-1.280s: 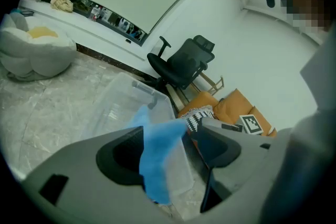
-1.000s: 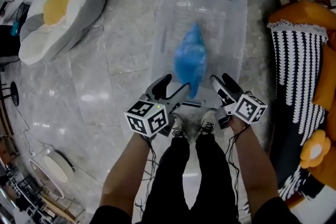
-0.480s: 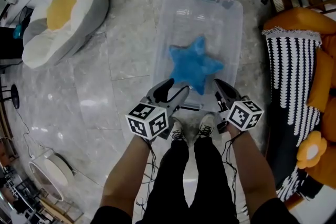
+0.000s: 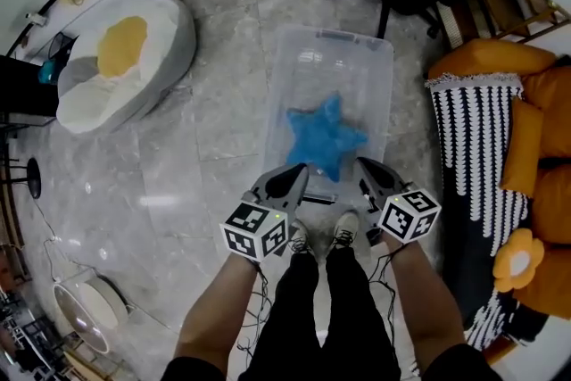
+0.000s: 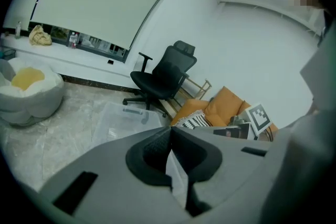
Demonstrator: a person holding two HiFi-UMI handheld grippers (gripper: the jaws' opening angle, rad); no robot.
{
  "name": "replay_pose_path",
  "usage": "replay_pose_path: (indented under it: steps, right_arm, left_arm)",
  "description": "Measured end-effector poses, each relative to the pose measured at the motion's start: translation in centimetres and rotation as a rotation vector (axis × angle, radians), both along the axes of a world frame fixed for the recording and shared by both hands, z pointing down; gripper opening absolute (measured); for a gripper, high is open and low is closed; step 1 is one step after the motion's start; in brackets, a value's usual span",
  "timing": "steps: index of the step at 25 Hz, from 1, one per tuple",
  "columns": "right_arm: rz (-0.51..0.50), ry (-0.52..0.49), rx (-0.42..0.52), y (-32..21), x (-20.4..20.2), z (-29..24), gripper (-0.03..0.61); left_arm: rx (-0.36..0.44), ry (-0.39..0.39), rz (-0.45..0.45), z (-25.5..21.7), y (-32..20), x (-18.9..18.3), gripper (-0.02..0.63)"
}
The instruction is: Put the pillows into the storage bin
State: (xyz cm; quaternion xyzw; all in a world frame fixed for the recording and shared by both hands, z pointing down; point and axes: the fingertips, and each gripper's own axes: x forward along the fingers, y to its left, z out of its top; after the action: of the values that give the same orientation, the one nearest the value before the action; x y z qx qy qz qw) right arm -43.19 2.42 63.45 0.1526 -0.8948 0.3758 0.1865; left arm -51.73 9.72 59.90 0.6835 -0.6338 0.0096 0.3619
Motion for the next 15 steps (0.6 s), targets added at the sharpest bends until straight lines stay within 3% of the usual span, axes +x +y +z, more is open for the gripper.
replay_pose_path:
  steps: [15]
  right_arm:
    - [-0.049, -0.094, 0.163, 0.9, 1.8, -19.7, 0.003]
  left_arm:
    - [0.169, -0.127, 0.028, -20.1, 1.4, 1.8, 0.005]
